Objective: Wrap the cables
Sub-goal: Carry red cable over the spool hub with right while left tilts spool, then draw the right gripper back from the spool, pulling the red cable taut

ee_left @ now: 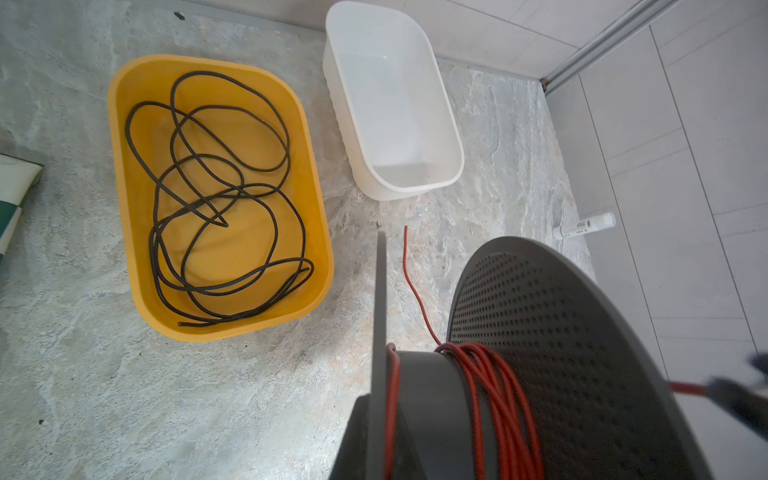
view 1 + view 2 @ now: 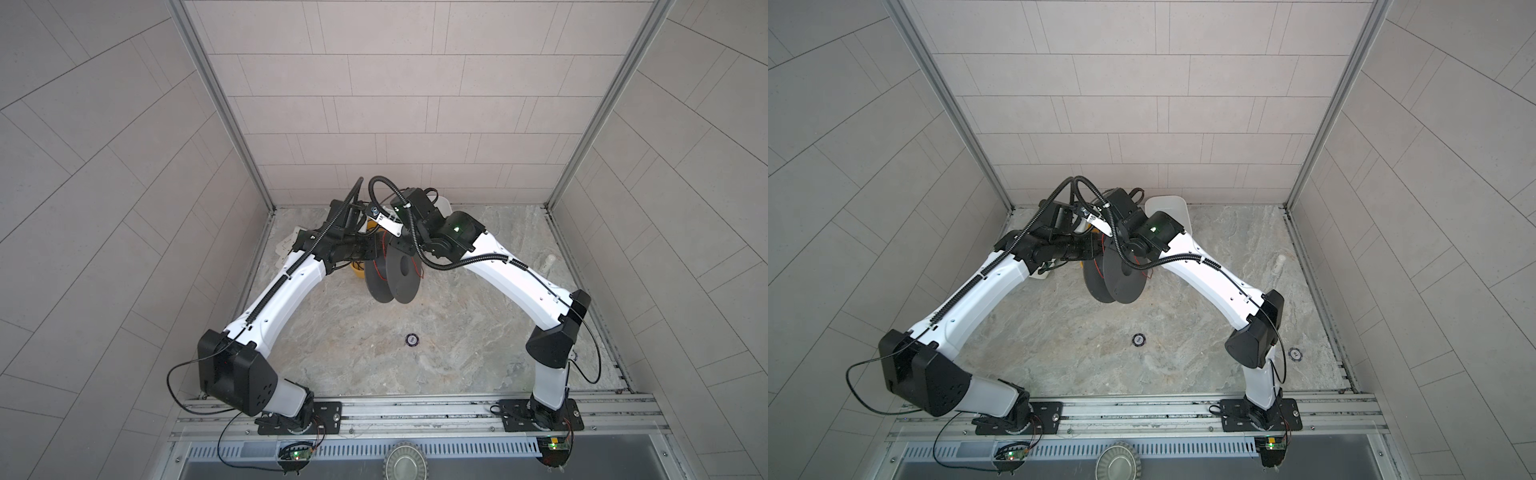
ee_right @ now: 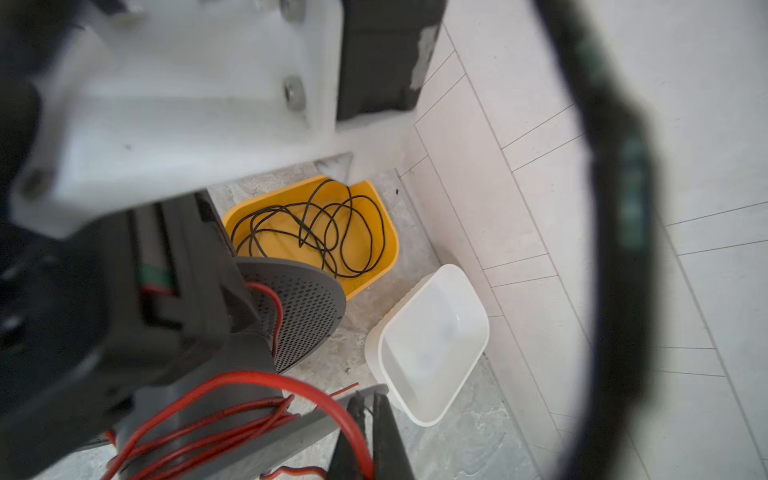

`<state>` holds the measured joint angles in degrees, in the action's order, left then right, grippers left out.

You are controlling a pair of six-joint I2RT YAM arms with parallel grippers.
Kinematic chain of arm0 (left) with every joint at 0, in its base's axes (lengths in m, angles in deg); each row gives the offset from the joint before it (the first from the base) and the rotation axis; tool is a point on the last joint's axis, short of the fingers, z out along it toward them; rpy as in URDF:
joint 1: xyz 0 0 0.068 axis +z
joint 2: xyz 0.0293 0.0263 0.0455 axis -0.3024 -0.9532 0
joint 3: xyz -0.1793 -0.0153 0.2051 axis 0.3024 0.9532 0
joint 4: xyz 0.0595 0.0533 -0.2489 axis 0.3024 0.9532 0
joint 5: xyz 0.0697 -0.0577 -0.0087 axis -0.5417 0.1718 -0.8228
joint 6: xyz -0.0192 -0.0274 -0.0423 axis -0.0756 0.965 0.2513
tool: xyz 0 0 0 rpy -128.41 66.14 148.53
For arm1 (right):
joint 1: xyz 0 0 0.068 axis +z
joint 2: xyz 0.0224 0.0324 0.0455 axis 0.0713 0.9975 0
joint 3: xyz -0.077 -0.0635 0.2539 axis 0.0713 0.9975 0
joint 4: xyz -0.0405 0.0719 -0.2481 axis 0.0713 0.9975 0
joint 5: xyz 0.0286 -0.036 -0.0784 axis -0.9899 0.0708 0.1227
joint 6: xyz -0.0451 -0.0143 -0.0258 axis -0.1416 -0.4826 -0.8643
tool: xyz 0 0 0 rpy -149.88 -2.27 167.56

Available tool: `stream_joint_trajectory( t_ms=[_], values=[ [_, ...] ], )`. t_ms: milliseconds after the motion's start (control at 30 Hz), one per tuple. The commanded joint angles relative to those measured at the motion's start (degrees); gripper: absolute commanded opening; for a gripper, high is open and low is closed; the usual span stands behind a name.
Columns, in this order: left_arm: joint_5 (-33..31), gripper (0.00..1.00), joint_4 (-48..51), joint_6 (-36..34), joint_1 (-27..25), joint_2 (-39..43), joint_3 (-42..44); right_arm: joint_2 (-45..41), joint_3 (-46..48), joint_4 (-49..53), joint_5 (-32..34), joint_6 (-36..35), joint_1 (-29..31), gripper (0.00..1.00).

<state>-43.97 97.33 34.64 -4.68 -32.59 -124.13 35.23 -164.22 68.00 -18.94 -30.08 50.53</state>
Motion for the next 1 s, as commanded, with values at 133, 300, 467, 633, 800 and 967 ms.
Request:
stream_joint_trajectory(
  t_ms=[133, 300, 467, 633, 800, 967],
  values=[
    [7.44, 0.00, 3.72, -7.27, -0.14, 3.34, -2.01, 1.43, -0.10, 4.98, -16.88, 10.41, -8.76, 0.00],
    [8.49, 0.00, 6.47, -8.28, 0.55, 3.45, -3.86, 1.02, 4.00, 3.63, -21.22, 13.39, -12.43, 0.00],
    [12.79, 0.00, 5.39, -5.87, 2.80, 4.19, -4.56, -0.97, 10.81, 0.59, -25.13, 16.54, -15.20, 0.04],
    [15.45, 0.00, 5.10, -4.57, 4.77, 5.15, -6.07, -4.53, 20.44, -5.79, -33.02, 19.44, -18.61, 0.11],
    [18.11, 0.00, 5.69, -3.19, 6.27, 4.78, -8.33, -9.10, 31.34, -15.15, -40.68, 22.99, -21.89, 0.15],
    [21.60, 0.00, 3.77, 0.90, 8.83, 4.28, -9.05, -12.67, 39.87, -21.70, -44.24, 26.07, -23.38, 0.22]
  ],
)
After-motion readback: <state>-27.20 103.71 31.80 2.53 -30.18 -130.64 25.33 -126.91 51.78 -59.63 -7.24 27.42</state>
